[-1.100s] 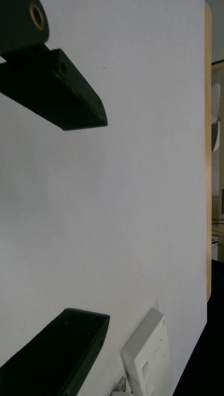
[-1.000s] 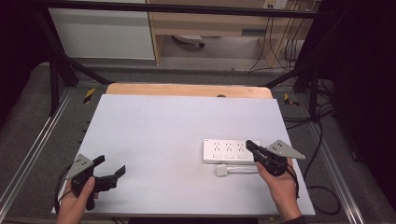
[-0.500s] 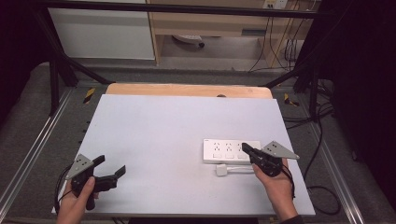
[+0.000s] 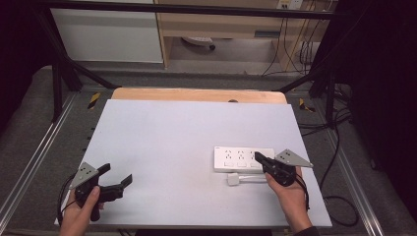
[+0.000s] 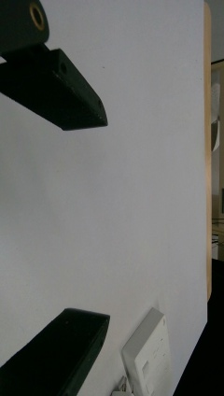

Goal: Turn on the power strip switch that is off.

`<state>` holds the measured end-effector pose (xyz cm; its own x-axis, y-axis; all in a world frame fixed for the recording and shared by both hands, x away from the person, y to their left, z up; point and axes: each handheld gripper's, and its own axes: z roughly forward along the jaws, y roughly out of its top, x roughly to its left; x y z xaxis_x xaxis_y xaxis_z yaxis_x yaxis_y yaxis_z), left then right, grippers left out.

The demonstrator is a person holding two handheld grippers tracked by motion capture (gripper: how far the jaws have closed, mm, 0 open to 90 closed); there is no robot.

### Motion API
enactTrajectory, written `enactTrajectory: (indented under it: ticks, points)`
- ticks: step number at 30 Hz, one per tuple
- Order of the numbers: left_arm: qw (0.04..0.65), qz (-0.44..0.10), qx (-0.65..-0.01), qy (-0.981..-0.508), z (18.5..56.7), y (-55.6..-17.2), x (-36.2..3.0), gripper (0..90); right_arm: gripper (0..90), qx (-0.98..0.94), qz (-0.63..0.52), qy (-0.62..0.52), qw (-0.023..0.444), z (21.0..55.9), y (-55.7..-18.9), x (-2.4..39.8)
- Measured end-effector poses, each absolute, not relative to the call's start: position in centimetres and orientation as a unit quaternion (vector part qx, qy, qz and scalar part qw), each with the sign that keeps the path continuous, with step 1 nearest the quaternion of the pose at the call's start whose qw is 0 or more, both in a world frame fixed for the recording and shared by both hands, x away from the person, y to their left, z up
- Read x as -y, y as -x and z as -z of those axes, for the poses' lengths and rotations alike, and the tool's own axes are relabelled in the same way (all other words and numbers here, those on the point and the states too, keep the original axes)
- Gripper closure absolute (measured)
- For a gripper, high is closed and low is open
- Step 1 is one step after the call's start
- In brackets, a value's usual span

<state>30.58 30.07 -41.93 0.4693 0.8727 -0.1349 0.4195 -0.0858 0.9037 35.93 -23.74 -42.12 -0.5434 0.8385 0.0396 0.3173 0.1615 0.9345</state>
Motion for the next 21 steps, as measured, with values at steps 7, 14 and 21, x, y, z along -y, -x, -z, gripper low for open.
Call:
enactTrajectory:
  ticks: [7,14,21]
  points:
    - [0.493,-0.230,-0.460,-0.702,41.95,-30.66,-30.11,5.5,90.0,-0.720,-0.502,-0.407,0.254,42.42,-36.02,23.75]
    - [0.494,-0.230,-0.460,-0.702,41.95,-30.63,-30.08,5.5,90.0,-0.722,-0.497,-0.410,0.253,42.72,-36.00,23.78]
    - [0.490,-0.230,-0.459,-0.705,41.99,-30.67,-30.04,5.5,90.0,-0.727,-0.489,-0.415,0.247,43.14,-35.94,23.71]
